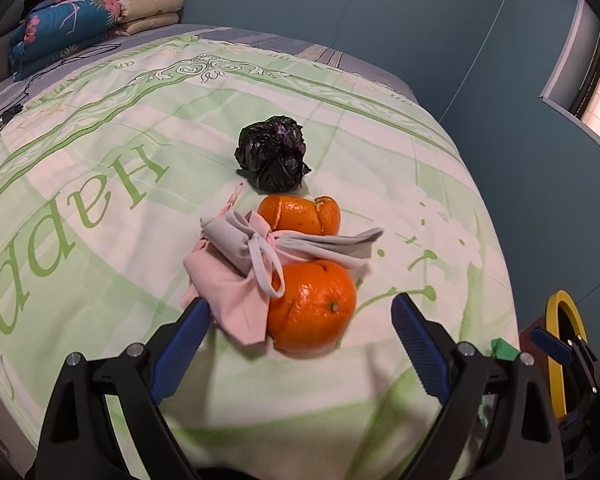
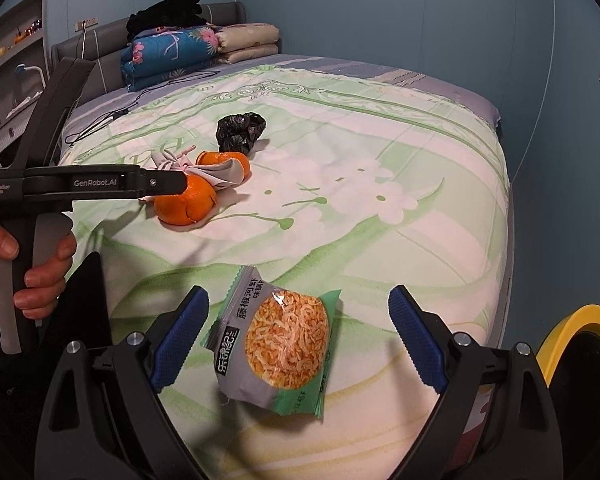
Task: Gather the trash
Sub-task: 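Grasp the orange peel and pink cloth with the left tool while the right tool grasps the green snack packet, then carry the orange peel and green snack packet over the bin with both tools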
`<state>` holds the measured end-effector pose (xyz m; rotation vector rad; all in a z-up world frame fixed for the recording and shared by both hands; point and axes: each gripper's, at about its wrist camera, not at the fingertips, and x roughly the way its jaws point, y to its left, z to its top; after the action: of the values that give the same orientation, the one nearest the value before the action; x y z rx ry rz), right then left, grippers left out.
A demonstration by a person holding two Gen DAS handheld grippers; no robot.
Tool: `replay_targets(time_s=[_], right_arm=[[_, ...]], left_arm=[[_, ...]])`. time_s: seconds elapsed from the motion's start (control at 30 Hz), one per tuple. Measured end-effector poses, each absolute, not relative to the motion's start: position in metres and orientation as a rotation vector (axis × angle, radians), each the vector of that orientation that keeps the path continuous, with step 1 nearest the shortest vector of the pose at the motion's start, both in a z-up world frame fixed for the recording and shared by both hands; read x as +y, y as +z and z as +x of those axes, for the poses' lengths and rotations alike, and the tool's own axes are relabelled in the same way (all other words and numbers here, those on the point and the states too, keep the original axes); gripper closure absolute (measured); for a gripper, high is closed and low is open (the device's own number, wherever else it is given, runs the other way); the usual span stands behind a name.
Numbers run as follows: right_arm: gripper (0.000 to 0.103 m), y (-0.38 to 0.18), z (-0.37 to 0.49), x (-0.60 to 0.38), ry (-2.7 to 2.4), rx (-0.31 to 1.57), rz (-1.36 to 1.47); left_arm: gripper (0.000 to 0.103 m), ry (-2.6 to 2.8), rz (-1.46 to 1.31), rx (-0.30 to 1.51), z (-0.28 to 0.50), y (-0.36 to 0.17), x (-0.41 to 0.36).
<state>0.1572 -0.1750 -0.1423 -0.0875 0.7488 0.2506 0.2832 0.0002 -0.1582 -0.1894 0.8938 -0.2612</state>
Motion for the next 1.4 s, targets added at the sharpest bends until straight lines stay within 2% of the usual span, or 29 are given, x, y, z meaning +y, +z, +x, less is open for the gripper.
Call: replay_targets(time_s=[0.07, 0.23, 0.33, 0.43, 0.47, 0.53, 0.57, 0.63, 0.67, 0.7, 0.87, 0.9, 1.07, 1.4], right_arm=[[0.016, -0.146, 0.160, -0.175, 0.248, 0.754, -0.090], [0.016, -0.155, 0.164, -0.174, 0.256, 0.788, -0.080], [0.020, -0.159, 0.166, -0.173, 0.257, 0.798, -0.081], [0.029, -0.163, 0.169, -0.172, 0.269, 0.825, -0.071], [0.034, -0.165, 0.170, -0.173, 0.274, 0.834, -0.065], [0.037, -0.166, 0.170, -0.172, 0.271, 0.835, -0.063], [0.042, -0.166, 0.169, -0.172, 0.269, 0.833, -0.068], [0.046, -0.166, 0.169, -0.171, 0.270, 0.835, -0.067], [0.049, -0.167, 0.170, -0.172, 0.271, 0.840, -0.065], [0.056, -0.167, 0.170, -0.171, 0.269, 0.844, -0.067], [0.066, -0.166, 0.170, -0.173, 0.262, 0.851, -0.051], [0.072, -0.165, 0.170, -0.174, 0.266, 0.852, -0.040], [0.076, -0.161, 0.169, -0.176, 0.264, 0.853, -0.027], [0.077, -0.140, 0.161, -0.182, 0.268, 0.820, 0.000]], left_arm=[[0.016, -0.262, -0.186, 0.900, 0.288, -0.162, -0.001], [0.030, -0.254, -0.167, 0.933, 0.296, -0.172, -0.004], [0.037, -0.267, -0.161, 0.932, 0.297, -0.174, -0.006], [0.049, -0.288, -0.157, 0.929, 0.297, -0.174, -0.009], [0.050, -0.293, -0.146, 0.927, 0.296, -0.173, -0.011], [0.058, -0.307, -0.136, 0.926, 0.295, -0.173, -0.014], [0.060, -0.310, -0.133, 0.925, 0.295, -0.173, -0.015], [0.065, -0.318, -0.127, 0.923, 0.294, -0.174, -0.016], [0.065, -0.322, -0.126, 0.923, 0.293, -0.174, -0.015], [0.066, -0.324, -0.127, 0.923, 0.293, -0.174, -0.015], [0.071, -0.337, -0.134, 0.920, 0.291, -0.173, -0.015], [0.072, -0.339, -0.134, 0.919, 0.290, -0.172, -0.015], [0.073, -0.348, -0.136, 0.914, 0.285, -0.170, -0.013], [0.074, -0.369, -0.151, 0.874, 0.262, -0.152, -0.006]])
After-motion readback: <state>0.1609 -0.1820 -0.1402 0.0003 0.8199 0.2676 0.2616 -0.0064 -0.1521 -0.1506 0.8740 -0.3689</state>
